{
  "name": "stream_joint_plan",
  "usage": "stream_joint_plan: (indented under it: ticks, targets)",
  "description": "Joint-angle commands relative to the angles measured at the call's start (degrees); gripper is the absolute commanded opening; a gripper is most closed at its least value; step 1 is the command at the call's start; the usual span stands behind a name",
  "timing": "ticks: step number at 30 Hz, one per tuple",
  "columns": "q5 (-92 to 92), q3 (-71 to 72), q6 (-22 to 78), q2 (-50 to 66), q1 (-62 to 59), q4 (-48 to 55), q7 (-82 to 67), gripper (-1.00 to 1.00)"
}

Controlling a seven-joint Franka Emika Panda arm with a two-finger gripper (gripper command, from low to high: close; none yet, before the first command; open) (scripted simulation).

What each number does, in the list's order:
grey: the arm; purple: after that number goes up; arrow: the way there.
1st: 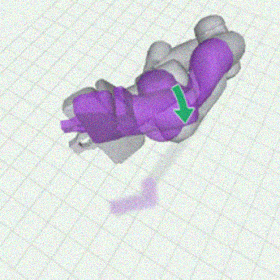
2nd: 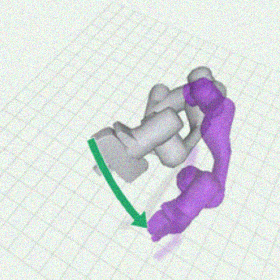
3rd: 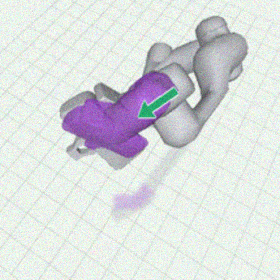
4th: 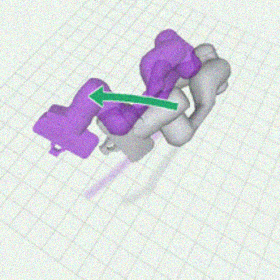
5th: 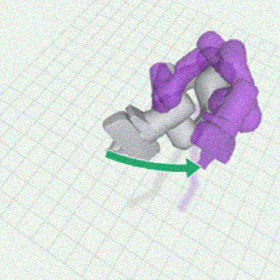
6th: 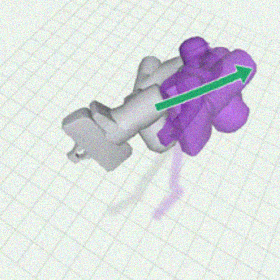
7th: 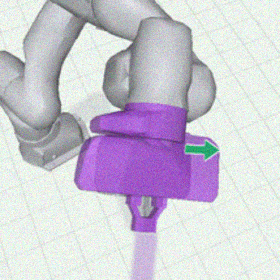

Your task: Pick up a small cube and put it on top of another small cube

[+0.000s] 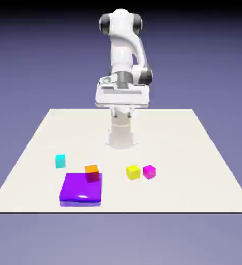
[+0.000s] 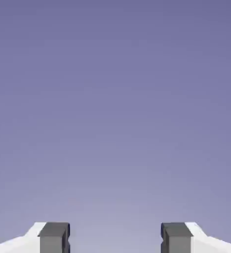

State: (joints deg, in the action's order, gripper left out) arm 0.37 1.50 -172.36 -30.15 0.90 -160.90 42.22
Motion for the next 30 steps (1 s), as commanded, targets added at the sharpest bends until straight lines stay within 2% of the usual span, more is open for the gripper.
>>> stream_joint_plan:
  ticks: [1, 16, 24, 25, 30]
  targets:
    - [0.3, 1.25, 1.37, 2.08, 0.18, 0.08, -0.2, 0.0]
    - [4.65, 19.16, 21.03, 31.88, 2.73, 1.26, -3.01, 0.0]
    - [17.82, 7.72, 8.6, 46.38, 10.55, 2.69, 6.51, 0.0]
    - [17.82, 7.72, 8.6, 46.38, 10.55, 2.69, 6.51, -1.0]
    - [10.29, 14.26, 15.71, 38.09, 6.08, 1.87, 1.07, -1.0]
